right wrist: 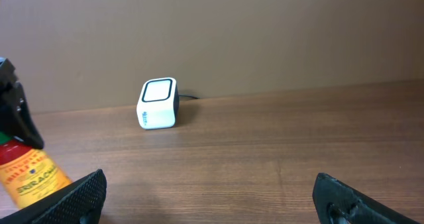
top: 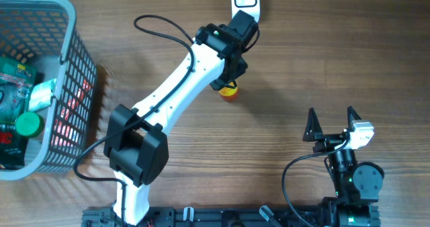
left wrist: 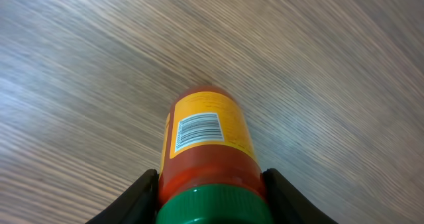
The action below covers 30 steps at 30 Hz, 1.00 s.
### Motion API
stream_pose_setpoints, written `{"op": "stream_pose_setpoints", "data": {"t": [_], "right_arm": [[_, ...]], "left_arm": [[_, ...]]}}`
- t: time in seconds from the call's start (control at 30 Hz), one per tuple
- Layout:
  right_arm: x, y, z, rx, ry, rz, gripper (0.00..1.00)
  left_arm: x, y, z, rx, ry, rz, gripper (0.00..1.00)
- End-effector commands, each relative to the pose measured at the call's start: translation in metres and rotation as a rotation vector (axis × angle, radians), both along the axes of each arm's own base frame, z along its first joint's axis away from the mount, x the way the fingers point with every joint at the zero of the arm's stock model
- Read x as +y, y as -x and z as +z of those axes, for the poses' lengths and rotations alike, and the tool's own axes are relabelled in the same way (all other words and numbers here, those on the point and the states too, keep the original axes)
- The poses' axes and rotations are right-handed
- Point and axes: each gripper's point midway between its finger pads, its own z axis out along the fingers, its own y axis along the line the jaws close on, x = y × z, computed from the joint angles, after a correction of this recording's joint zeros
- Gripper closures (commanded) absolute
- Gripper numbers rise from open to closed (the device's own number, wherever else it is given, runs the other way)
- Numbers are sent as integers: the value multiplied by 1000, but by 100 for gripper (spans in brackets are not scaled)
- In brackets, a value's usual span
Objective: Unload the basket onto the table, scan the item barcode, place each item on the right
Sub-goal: 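Carry the bottle toward the scanner, barcode facing it, then set the bottle upright on the table and withdraw the left gripper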
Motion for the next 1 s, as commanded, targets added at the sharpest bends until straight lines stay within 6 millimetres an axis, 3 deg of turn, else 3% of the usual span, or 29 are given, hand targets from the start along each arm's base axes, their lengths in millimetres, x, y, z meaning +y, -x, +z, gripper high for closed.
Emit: {"op": "stream_pose_setpoints", "data": {"t": [0.0,0.43,0.5,0.6,0.67,0.73,0.9,0.97], "right_arm": [[2,0,0,-3,18,12,0],[2,0,0,-3,18,12,0],[2,0,0,-3,18,12,0],[2,0,0,-3,18,12,0],[2,0,0,-3,18,12,0],[2,0,0,-3,18,12,0],[2,0,0,-3,18,12,0],[2,0,0,-3,18,12,0]], "left_arm": [[-9,-1,-1,-27,-2,-2,58],[-14,5,-28,29,-49,-24,53],[-15,7,-30,33,-55,-34,48],[-17,8,-27,27,-55,-59,27],[-15,9,-22,27,-55,-57,8],[-14,8,-14,18,-47,-54,1],[-14,3,31,-57,-6,-85,0],[-14,0,59,-112,17,-95,0]]}}
